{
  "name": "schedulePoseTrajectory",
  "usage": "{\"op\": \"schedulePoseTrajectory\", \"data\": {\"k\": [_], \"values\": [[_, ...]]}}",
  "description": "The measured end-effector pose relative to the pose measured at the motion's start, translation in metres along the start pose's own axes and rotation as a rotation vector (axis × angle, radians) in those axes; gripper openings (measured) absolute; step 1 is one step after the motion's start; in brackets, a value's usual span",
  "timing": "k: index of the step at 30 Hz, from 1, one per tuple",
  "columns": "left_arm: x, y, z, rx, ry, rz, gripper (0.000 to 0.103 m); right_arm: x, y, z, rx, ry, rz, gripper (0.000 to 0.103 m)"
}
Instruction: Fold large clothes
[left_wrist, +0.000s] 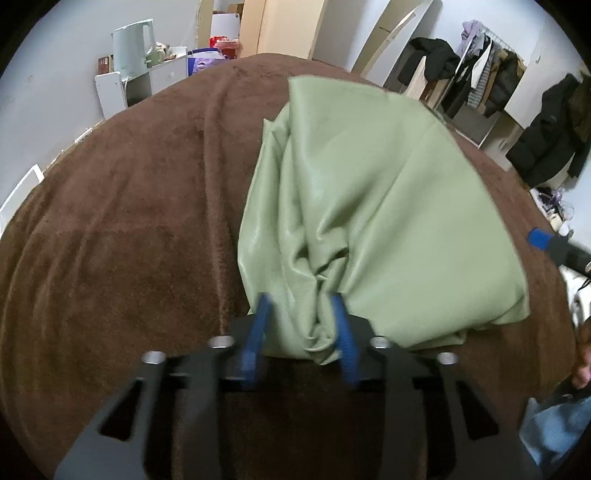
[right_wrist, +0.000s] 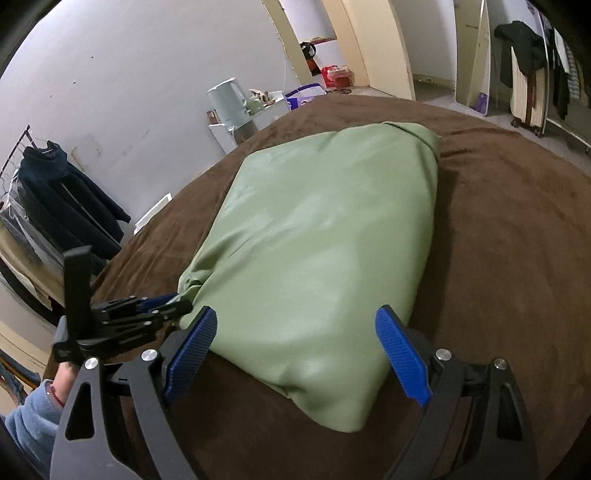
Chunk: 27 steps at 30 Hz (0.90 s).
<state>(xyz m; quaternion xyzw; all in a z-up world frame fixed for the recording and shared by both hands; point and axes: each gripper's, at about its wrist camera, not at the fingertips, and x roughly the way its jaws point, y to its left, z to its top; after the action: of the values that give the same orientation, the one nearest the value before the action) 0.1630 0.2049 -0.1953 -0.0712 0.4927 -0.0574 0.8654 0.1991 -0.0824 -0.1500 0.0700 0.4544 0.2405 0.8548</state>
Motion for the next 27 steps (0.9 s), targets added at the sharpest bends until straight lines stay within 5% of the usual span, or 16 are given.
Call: {"op": "schedulePoseTrajectory", "data": {"k": [2, 6, 7, 9, 10, 16, 22, 27], "values": [[-0.013, -0.001, 0.007, 0.014, -0.027, 0.014, 0.071, 0.001, -0.003, -0.003, 0.02, 0.001, -0.002, 0.087], [-0.036, -0.006, 0.034, 0.038, -0.101, -0.057, 0.072, 0.0, -0.011, -0.007, 0.038, 0.003, -0.013, 0.087], [-0.035, -0.01, 0.041, 0.058, -0.11, -0.064, 0.068, 0.0, -0.013, -0.008, 0.043, 0.005, -0.016, 0.087], [-0.02, -0.018, 0.06, 0.1, -0.08, -0.099, 0.029, 0.001, -0.016, -0.009, 0.054, 0.007, -0.015, 0.087], [-0.012, -0.019, 0.065, 0.103, -0.064, -0.112, 0.026, 0.001, -0.018, -0.01, 0.058, 0.006, -0.013, 0.087], [0.039, -0.033, 0.084, 0.145, 0.043, -0.128, 0.022, 0.006, -0.015, -0.013, 0.069, 0.01, -0.015, 0.087], [0.03, -0.027, 0.085, 0.106, 0.014, -0.084, 0.034, 0.006, -0.022, -0.015, 0.089, 0.014, -0.005, 0.087], [0.046, -0.014, 0.086, 0.058, 0.074, -0.157, 0.032, 0.009, -0.022, -0.016, 0.088, 0.02, 0.0, 0.087]]}}
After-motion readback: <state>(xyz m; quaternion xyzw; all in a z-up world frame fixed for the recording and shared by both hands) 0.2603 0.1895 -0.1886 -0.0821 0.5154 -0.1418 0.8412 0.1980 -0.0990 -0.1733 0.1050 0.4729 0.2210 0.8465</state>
